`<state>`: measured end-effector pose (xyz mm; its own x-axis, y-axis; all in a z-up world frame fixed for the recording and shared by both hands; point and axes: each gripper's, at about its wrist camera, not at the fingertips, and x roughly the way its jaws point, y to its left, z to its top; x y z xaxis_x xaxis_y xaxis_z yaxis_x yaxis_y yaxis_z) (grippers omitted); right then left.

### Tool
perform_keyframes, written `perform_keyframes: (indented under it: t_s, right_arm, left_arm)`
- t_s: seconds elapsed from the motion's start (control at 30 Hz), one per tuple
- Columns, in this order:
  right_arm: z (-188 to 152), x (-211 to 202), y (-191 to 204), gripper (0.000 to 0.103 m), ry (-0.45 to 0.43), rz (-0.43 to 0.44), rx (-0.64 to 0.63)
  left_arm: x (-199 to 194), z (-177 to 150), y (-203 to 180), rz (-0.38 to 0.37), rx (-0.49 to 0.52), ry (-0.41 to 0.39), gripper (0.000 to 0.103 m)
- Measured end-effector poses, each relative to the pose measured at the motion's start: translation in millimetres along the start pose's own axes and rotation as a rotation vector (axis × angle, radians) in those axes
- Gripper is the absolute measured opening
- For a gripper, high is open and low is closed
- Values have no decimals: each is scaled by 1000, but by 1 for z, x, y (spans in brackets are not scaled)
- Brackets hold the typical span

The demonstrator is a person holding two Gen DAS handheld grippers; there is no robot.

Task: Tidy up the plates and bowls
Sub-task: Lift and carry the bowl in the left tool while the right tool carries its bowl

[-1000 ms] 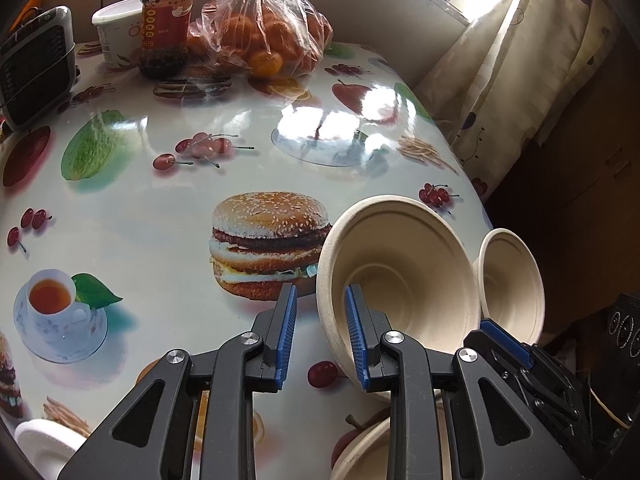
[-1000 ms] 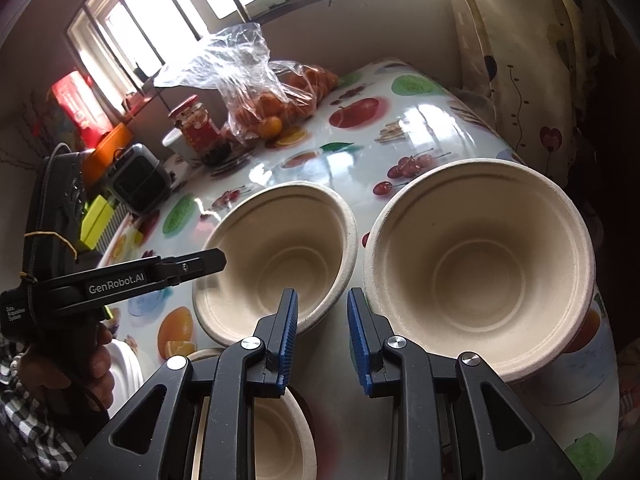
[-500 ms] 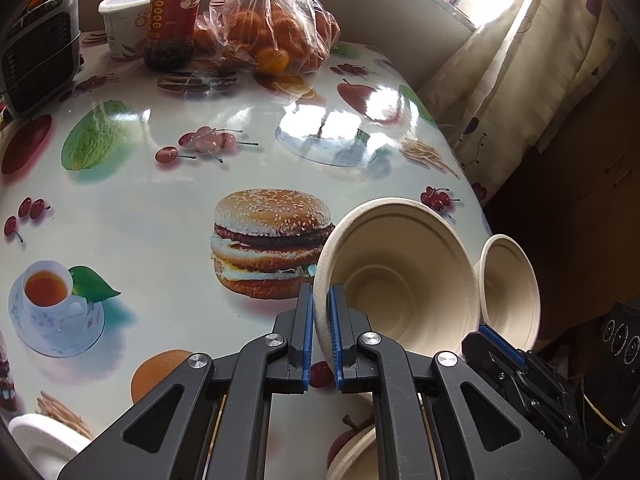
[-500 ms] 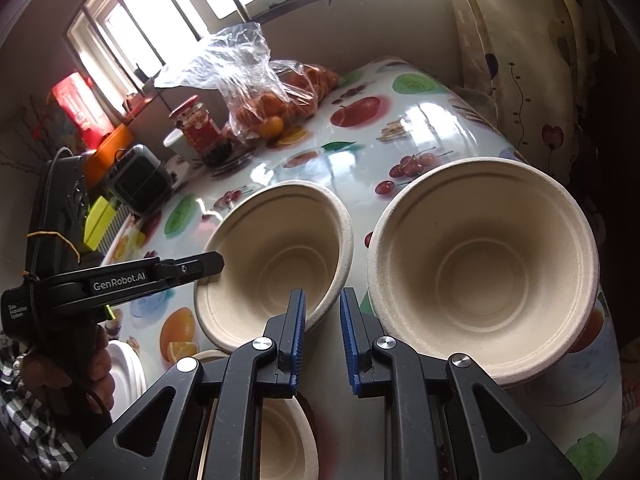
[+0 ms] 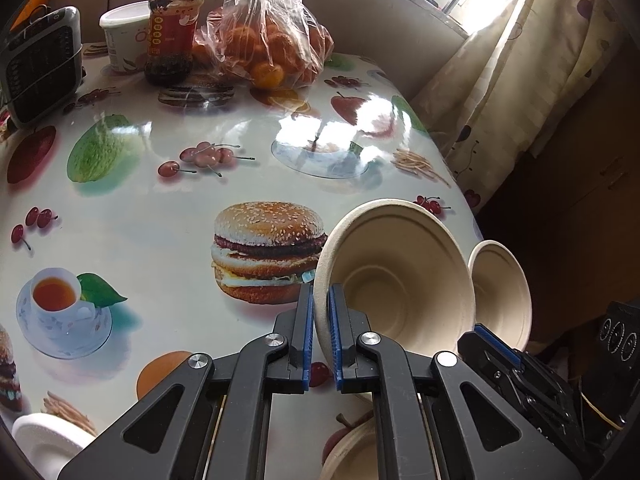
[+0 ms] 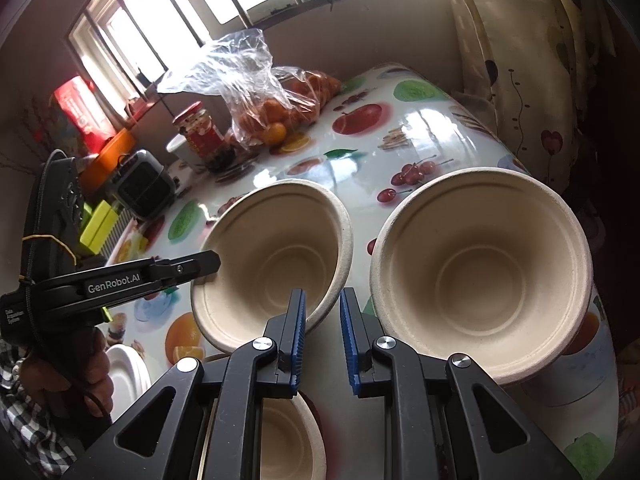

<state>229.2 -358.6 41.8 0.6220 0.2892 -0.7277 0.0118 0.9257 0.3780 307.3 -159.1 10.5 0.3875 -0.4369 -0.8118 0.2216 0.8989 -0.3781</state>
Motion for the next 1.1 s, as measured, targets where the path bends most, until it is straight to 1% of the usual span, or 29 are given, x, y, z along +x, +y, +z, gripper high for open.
perform_keyframes:
  t_s: [0.57, 0.93, 1.1]
  right_arm:
    - [-12, -41, 18, 17, -64, 20, -15]
    - [-34, -67, 30, 17, -85, 28, -22]
    - [-45, -77, 31, 17, -96, 30, -10]
  left_arm:
    - [-42, -15, -5, -32, 22, -57, 8]
    - [-64, -41, -5, -47, 27, -68, 8]
    - [-69, -54, -7, -50, 35, -60, 8]
